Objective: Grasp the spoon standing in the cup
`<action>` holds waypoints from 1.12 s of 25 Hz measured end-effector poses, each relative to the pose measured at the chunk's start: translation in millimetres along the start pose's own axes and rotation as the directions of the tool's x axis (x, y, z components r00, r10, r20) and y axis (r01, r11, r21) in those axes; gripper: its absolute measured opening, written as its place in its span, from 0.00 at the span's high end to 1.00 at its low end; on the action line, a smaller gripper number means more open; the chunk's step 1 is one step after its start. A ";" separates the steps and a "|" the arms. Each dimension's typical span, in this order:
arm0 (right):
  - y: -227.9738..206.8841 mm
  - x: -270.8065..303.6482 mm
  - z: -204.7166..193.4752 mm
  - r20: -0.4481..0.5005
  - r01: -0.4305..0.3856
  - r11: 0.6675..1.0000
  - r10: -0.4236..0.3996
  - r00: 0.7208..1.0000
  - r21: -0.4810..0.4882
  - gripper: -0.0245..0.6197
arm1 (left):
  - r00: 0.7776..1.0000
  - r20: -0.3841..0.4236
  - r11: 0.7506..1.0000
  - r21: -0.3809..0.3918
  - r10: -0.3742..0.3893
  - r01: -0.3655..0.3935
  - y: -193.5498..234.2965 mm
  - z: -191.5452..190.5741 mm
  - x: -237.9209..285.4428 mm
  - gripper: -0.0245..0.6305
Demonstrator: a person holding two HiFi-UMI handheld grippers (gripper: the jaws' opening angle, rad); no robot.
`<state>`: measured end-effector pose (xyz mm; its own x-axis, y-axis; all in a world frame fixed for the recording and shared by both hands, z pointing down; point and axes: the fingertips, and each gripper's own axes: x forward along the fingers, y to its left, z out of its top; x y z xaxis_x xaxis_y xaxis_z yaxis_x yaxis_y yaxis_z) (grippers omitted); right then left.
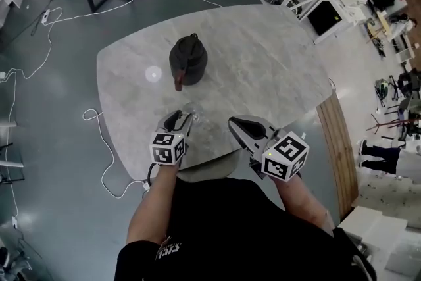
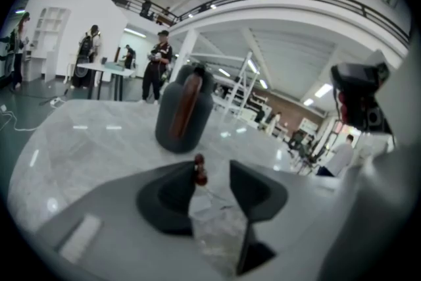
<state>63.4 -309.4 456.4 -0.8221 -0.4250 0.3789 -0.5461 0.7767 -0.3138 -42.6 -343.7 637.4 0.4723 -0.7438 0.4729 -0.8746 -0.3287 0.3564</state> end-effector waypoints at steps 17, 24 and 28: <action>-24.6 -6.0 17.1 0.045 0.035 0.999 -0.033 0.998 -0.037 0.97 | 0.995 0.099 0.998 0.056 0.020 -0.026 -8.6 55.0 -20.6 0.89; -38.5 -8.4 39.0 0.100 0.052 0.996 -0.045 0.994 -0.073 0.97 | 0.985 0.171 0.986 0.164 -0.030 0.001 -32.7 121.8 -45.2 0.89; -37.2 -9.0 42.7 0.105 0.063 0.992 -0.051 0.993 -0.110 0.97 | 0.974 0.224 0.972 0.234 -0.044 -0.010 -46.1 166.1 -63.7 0.89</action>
<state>84.2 -354.3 427.5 -0.8054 -0.5106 0.3010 -0.5756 0.7949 -0.1917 -50.6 -377.8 456.9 0.4736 -0.8400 0.2647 -0.8807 -0.4484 0.1527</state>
